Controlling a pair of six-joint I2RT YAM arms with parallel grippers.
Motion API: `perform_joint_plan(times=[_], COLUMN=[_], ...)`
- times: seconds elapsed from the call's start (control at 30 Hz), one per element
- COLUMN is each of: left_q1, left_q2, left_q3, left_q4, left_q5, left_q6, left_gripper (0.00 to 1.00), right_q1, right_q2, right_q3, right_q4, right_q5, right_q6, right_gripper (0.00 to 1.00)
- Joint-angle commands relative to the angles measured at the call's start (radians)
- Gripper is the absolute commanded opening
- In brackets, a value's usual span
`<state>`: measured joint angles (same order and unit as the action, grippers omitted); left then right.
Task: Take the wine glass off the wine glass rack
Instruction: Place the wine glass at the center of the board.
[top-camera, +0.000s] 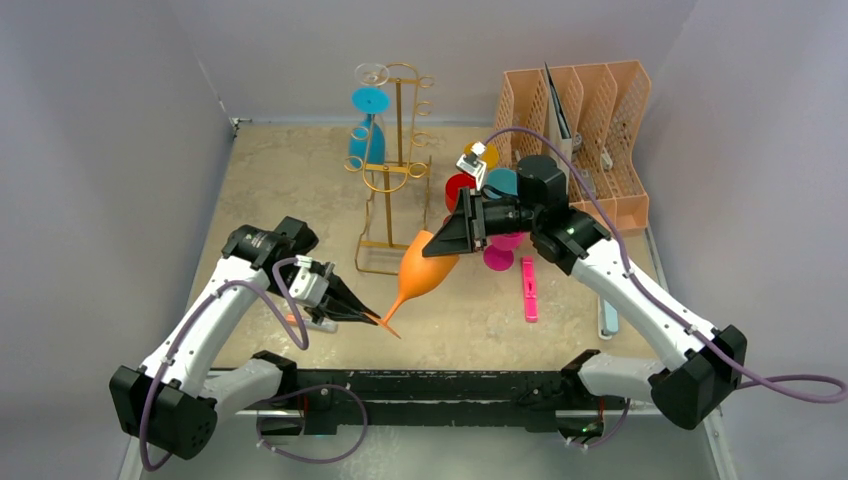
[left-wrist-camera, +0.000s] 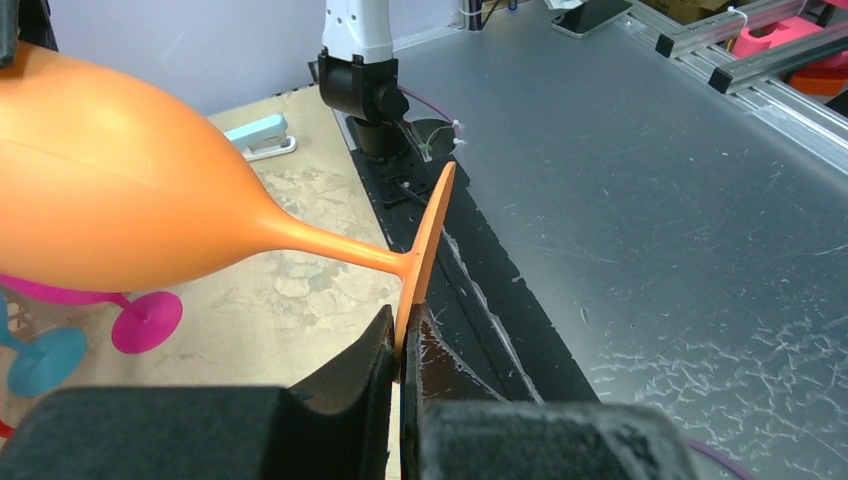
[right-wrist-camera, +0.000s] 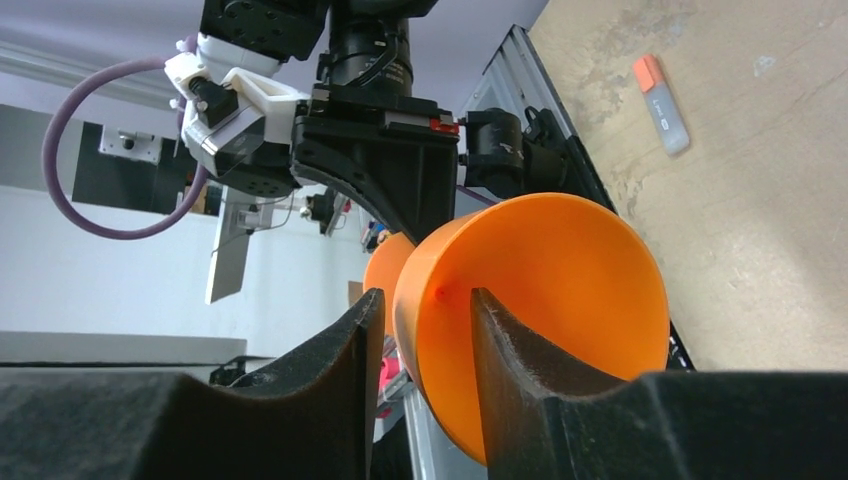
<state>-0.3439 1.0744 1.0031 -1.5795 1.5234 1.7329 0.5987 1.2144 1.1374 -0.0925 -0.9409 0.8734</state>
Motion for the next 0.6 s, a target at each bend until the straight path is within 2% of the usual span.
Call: perform_joint_plan(times=[0.0,0.07,0.17,0.33,0.47,0.57], left_q1=[0.0,0.001,0.0,0.002,0.003,0.003], left_q2=[-0.018,-0.022,-0.022,-0.024,-0.04,-0.088], left_q3=[0.026,0.025,0.025,0.035,0.049,0.044], left_q4=[-0.085,-0.073,-0.058,-0.028,0.034,0.207], left_q5=[0.135,0.132,0.124,0.103,0.061,-0.019], left_q6=[-0.027,-0.041,-0.06,-0.107,-0.202,-0.441], left_gripper=[0.0,0.0,0.0,0.0,0.0,0.0], right_q1=[0.009,0.009,0.009,0.009,0.01,0.01], right_q2=[-0.047,-0.05,-0.052,-0.069,-0.076,-0.076], right_q3=[0.068,0.084,0.087,0.075,0.071,0.067], right_q4=[-0.045,-0.074,-0.103,-0.101,-0.092,-0.084], right_q5=[-0.063,-0.063,-0.089,-0.089,-0.084,-0.084], right_q6=[-0.044,-0.059,-0.069,-0.074,-0.072,-0.069], right_gripper=[0.37,0.32,0.17,0.0,0.0,0.0])
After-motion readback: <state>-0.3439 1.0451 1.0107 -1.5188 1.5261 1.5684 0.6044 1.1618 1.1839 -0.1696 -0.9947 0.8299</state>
